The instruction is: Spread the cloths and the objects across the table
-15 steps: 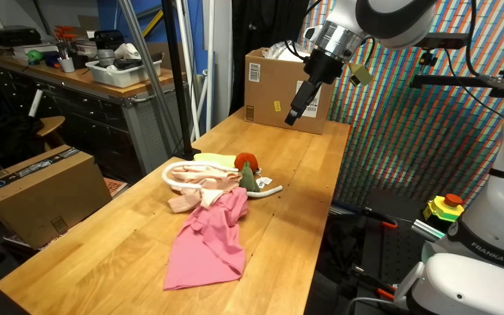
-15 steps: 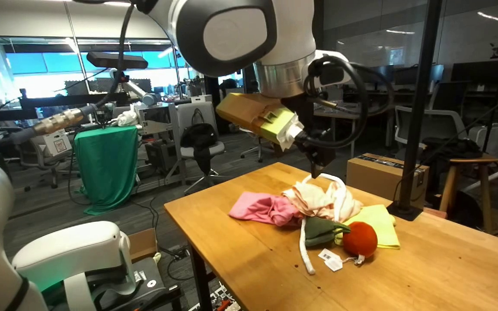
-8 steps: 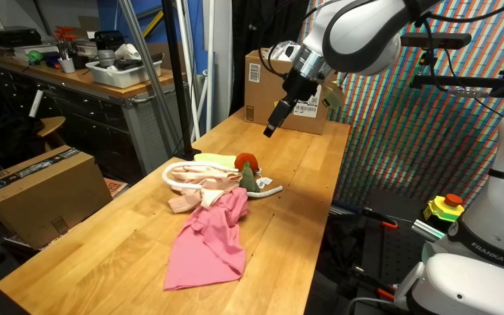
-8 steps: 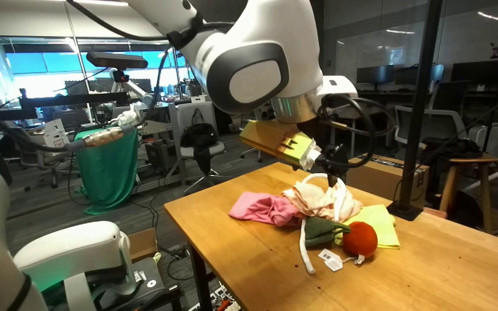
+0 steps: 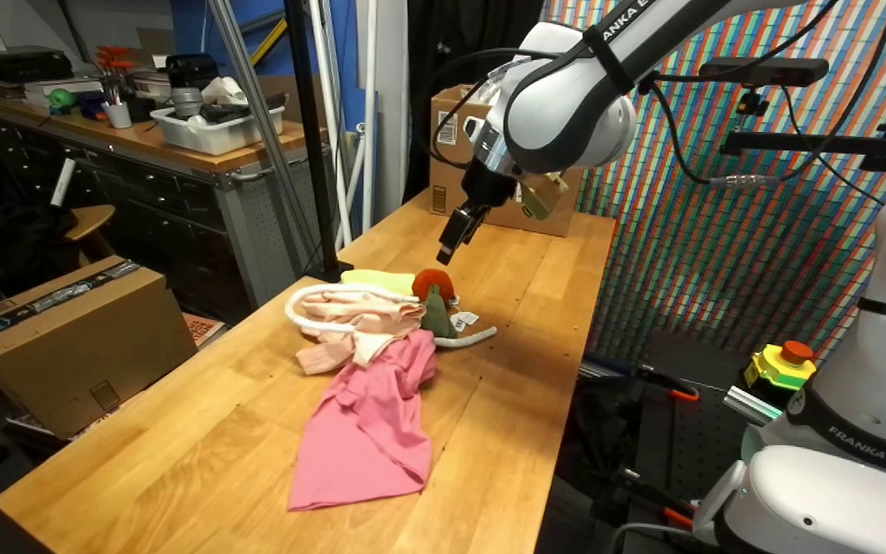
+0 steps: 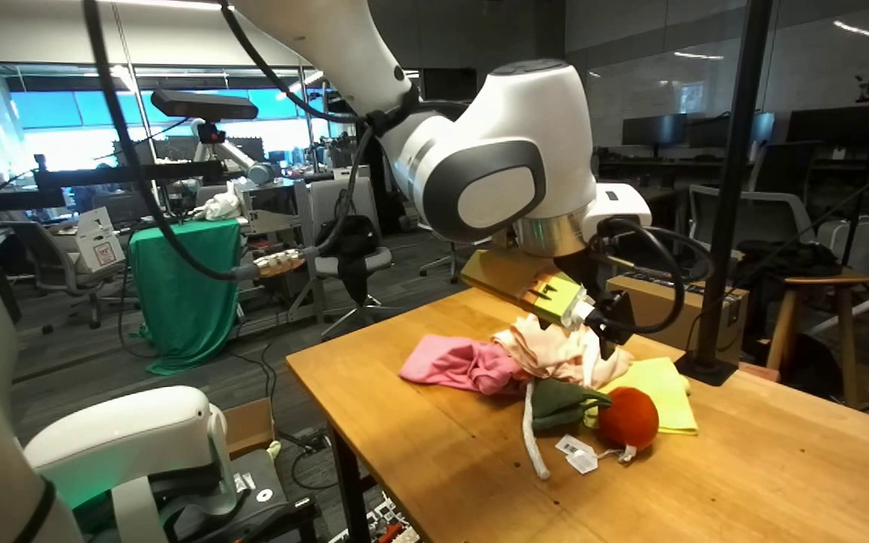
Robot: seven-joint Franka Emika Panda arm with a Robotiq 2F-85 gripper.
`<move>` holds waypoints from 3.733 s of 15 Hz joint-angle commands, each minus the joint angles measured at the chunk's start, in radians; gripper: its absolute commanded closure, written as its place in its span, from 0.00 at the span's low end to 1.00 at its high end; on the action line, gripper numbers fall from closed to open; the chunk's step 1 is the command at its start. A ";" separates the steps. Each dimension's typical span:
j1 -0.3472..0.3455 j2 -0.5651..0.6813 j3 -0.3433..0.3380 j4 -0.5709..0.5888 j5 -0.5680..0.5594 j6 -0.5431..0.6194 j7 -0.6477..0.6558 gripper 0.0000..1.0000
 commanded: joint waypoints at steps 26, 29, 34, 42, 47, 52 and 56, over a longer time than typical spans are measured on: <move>-0.189 0.355 0.148 0.265 -0.200 0.022 0.357 0.00; -0.182 0.385 0.133 0.292 -0.219 0.024 0.395 0.00; -0.173 0.422 0.108 0.323 -0.250 0.019 0.440 0.00; -0.189 0.458 0.128 0.342 -0.250 0.078 0.424 0.00; -0.161 0.487 0.099 0.350 -0.279 0.134 0.441 0.00; -0.142 0.496 0.066 0.349 -0.300 0.118 0.453 0.00; -0.118 0.462 0.037 0.329 -0.320 0.087 0.474 0.00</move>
